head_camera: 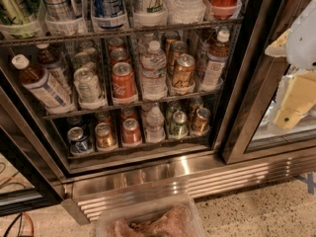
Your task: Pick water bottle from bottom shelf of fridge
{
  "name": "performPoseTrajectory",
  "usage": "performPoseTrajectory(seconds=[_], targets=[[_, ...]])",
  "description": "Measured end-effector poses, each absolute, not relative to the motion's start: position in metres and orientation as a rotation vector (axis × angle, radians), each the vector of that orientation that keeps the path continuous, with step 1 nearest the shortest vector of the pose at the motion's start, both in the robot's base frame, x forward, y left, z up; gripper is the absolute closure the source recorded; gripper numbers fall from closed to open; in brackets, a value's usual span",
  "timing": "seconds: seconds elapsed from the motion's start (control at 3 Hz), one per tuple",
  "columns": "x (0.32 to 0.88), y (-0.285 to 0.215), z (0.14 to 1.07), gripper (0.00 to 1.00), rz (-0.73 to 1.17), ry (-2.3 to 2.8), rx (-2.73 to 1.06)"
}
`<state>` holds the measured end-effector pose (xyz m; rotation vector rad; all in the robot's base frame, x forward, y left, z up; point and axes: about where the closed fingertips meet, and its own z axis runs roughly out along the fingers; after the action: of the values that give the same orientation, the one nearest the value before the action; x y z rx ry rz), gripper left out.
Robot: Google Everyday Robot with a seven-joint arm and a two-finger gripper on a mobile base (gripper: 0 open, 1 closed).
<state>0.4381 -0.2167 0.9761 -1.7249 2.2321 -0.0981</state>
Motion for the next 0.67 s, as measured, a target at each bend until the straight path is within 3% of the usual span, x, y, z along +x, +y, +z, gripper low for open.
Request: performPoseTrajectory(seconds=[0.67], targets=[[0.431,-0.208,0.956,0.00,-0.106,2.257,-1.728]])
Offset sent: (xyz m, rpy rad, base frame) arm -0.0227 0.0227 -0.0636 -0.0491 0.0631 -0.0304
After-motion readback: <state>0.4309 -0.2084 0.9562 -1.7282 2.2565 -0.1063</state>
